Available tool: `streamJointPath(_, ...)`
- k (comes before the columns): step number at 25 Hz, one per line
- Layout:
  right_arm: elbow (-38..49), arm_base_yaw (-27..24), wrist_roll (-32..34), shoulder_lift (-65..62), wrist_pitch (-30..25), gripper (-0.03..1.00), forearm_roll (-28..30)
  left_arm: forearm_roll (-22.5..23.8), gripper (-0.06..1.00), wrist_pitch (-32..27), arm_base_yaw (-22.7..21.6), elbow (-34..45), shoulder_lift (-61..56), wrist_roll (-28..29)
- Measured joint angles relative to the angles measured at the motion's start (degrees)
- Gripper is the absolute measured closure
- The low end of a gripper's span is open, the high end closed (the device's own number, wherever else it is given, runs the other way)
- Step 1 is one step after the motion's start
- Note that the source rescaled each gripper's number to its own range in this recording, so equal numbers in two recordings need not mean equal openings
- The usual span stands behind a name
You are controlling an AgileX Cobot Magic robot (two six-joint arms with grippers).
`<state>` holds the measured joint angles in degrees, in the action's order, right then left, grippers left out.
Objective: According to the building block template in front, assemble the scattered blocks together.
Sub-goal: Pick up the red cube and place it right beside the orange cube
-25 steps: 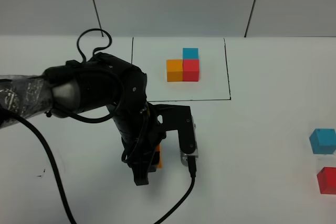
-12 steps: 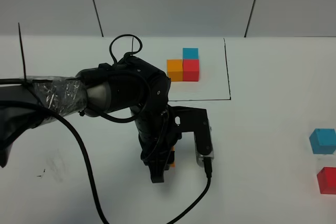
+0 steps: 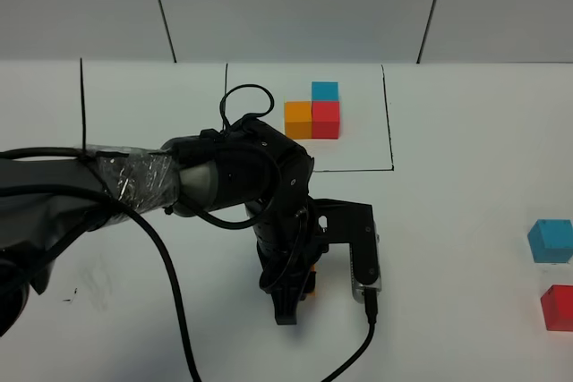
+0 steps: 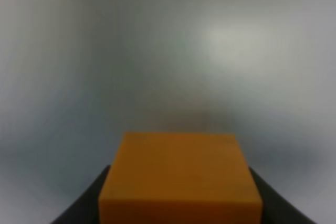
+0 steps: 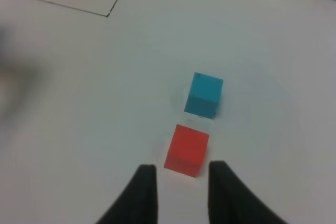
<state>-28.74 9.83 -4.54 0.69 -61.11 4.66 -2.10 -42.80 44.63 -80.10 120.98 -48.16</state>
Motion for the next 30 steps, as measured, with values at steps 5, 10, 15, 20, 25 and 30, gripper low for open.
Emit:
streamJointPath(5, 0.0, 0.0, 0.0, 0.0, 0.0, 0.97, 0.0, 0.0, 0.94, 0.5, 0.0, 0.0, 1.9, -0.1)
streamJointPath(10, 0.0, 0.0, 0.0, 0.0, 0.0, 0.97, 0.0, 0.0, 0.94, 1.6, 0.0, 0.0, 2.7, -0.1)
streamJointPath(15, 0.0, 0.0, 0.0, 0.0, 0.0, 0.97, 0.0, 0.0, 0.89, 2.0, 0.0, 0.0, 2.7, -0.1)
streamJointPath(20, 0.0, 0.0, 0.0, 0.0, 0.0, 0.97, 0.0, 0.0, 0.32, 2.7, 0.0, 0.0, 2.7, -0.2)
streamJointPath(25, 0.0, 0.0, 0.0, 0.0, 0.0, 0.97, 0.0, 0.0, -0.05, 2.7, 0.0, 0.0, 2.7, -0.2)
streamJointPath(30, 0.0, 0.0, 0.0, 0.0, 0.0, 0.97, 0.0, 1.4, -0.06, -0.4, 0.1, -0.3, 1.1, -0.2)
